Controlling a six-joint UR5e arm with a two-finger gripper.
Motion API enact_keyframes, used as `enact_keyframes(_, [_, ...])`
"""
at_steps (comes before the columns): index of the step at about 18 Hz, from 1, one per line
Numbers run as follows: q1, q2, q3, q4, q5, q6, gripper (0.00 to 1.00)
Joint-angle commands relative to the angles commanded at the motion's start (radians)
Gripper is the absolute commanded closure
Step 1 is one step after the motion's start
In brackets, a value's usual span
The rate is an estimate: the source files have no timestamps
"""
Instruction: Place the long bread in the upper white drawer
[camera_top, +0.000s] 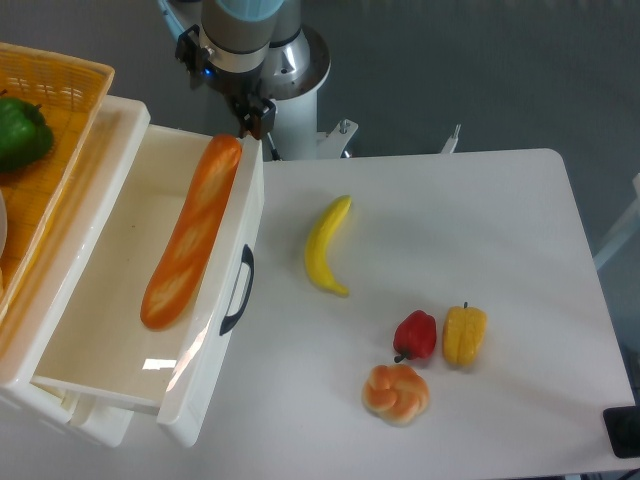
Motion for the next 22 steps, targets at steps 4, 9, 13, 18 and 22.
enact_keyframes(4, [-0.002, -0.006, 0.003, 0.000, -0.015, -0.005, 0.00])
enact_keyframes(9, [-0.003, -0.011, 0.005, 0.000, -0.015, -0.009, 0.00])
enact_keyframes(13, [-0.006, -0.023, 0.005, 0.017, -0.017, -0.011, 0.00])
enact_keyframes(18, [-0.008, -0.032, 0.011, 0.043, -0.058, -0.015, 0.00])
enact_keyframes(22, [-0.008, -0.038, 0.012, 0.057, -0.075, -0.032, 0.00])
